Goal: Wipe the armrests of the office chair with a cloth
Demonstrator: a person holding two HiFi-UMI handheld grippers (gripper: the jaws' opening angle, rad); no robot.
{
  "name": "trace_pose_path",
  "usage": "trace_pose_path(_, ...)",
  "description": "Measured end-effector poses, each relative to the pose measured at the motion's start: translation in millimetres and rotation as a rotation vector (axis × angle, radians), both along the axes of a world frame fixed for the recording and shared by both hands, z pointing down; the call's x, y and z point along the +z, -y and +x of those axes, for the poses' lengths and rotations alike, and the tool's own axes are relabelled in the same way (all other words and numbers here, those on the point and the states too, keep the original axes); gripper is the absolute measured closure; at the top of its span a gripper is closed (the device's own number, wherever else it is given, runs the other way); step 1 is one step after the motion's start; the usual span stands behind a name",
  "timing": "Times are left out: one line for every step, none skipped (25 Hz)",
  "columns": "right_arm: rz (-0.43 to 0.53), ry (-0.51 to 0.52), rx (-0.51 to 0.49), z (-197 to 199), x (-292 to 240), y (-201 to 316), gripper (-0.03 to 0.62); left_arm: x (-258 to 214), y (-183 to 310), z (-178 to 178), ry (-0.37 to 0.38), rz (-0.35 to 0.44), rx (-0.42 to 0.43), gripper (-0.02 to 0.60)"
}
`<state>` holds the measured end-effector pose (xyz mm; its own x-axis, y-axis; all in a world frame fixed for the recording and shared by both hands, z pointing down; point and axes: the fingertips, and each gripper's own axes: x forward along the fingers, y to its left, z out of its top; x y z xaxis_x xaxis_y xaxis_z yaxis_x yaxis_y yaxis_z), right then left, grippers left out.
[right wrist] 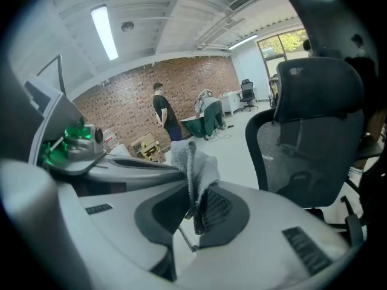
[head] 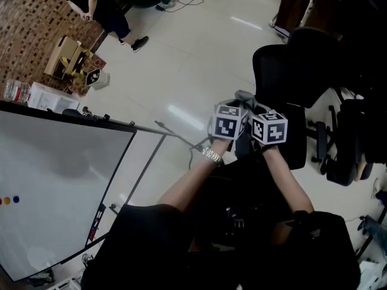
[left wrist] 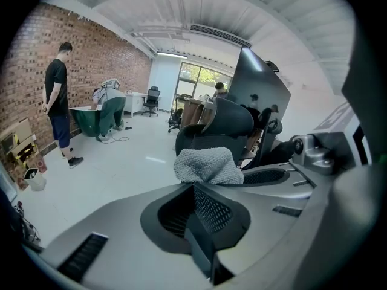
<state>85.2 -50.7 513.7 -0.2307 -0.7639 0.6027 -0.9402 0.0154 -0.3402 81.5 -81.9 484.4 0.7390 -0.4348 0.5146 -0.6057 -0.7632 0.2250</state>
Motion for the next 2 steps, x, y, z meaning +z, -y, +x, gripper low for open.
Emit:
trace_pose_path(0.003,-0.001,-0.005,-1.2,-2.2,1.8,0.562,-0.8,2.0,0.2,-0.002,0.002,-0.002,0.581)
trace_pose_path(0.006,-0.002,-0.01,-2.2,-4.3,3.6,0.562,-1.7,4.0,0.5,-0.004,0.003,-0.004,0.581)
